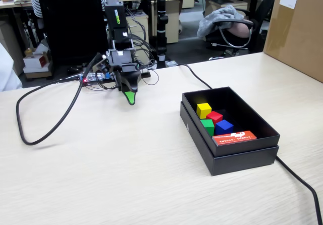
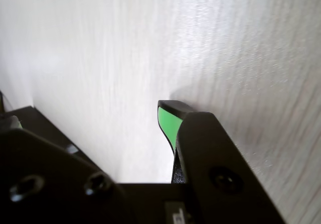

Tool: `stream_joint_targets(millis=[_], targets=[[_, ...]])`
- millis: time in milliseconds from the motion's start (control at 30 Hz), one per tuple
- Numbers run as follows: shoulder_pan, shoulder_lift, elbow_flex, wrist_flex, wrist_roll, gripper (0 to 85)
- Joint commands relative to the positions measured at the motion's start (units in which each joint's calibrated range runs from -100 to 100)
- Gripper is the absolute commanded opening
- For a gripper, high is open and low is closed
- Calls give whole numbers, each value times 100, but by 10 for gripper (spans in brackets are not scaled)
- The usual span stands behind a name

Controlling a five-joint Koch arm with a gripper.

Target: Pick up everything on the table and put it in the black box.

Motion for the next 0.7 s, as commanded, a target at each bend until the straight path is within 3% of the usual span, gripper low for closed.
stream_joint_targets(millis=[0, 200, 367, 433, 667], targets=[[-63, -129, -310, 1386, -264, 528], [-29, -129, -1271, 2233, -366, 524], [5, -84, -1289, 1594, -366, 516], [10, -95, -1271, 851, -357, 504], [10, -95, -1253, 833, -357, 500]])
